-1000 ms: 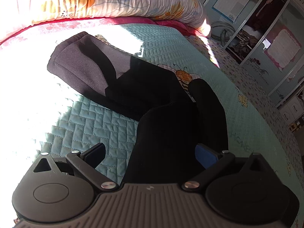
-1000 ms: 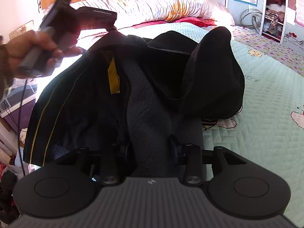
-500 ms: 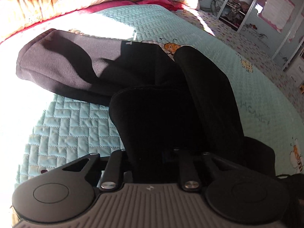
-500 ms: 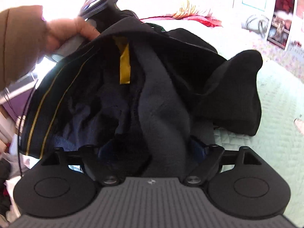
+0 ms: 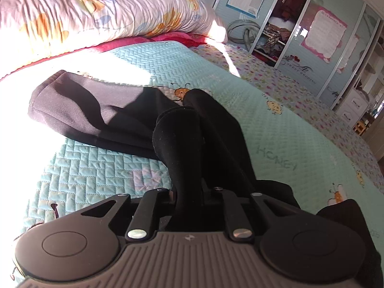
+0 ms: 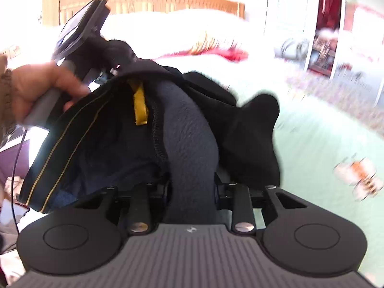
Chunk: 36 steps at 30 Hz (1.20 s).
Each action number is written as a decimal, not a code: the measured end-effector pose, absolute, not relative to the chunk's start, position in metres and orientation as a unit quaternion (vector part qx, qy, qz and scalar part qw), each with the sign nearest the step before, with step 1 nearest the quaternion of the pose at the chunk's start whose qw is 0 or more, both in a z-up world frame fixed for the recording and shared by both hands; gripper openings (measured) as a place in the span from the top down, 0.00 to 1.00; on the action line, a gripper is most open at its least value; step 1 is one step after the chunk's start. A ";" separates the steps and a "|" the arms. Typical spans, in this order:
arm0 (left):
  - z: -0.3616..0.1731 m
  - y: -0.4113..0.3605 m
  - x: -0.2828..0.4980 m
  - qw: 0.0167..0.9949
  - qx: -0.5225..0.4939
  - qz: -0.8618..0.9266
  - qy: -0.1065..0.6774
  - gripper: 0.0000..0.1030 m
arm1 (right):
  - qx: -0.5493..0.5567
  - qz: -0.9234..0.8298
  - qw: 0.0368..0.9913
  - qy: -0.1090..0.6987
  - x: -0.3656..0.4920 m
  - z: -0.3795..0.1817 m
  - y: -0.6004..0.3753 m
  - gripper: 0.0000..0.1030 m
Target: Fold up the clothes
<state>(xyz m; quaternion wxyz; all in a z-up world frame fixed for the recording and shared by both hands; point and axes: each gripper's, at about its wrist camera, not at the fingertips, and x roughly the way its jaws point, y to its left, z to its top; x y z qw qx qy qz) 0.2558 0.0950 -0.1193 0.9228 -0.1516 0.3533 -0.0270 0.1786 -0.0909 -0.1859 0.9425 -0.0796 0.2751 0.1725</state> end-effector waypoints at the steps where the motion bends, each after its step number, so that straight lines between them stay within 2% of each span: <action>1: -0.113 0.090 0.250 0.924 -0.154 -0.035 0.349 0.88 | -0.082 0.168 0.947 0.263 0.174 -0.179 -0.095 0.68; 5: -0.089 0.068 0.230 0.926 -0.168 -0.069 0.332 0.88 | -0.097 0.140 0.960 0.222 0.155 -0.152 -0.114 0.69; 10: -0.062 0.027 0.200 0.922 -0.179 -0.125 0.320 0.88 | -0.125 0.090 0.974 0.164 0.119 -0.115 -0.143 0.80; 15: -0.039 -0.040 0.174 0.907 -0.172 -0.195 0.331 0.87 | -0.142 0.039 0.982 0.117 0.083 -0.080 -0.181 0.85; 28: -0.043 -0.227 0.126 0.857 -0.113 -0.344 0.366 0.87 | -0.156 -0.112 0.974 0.120 0.009 -0.054 -0.324 0.86; 36: -0.048 -0.321 0.104 0.854 -0.090 -0.392 0.331 0.86 | -0.173 -0.199 0.960 0.099 -0.012 -0.047 -0.413 0.85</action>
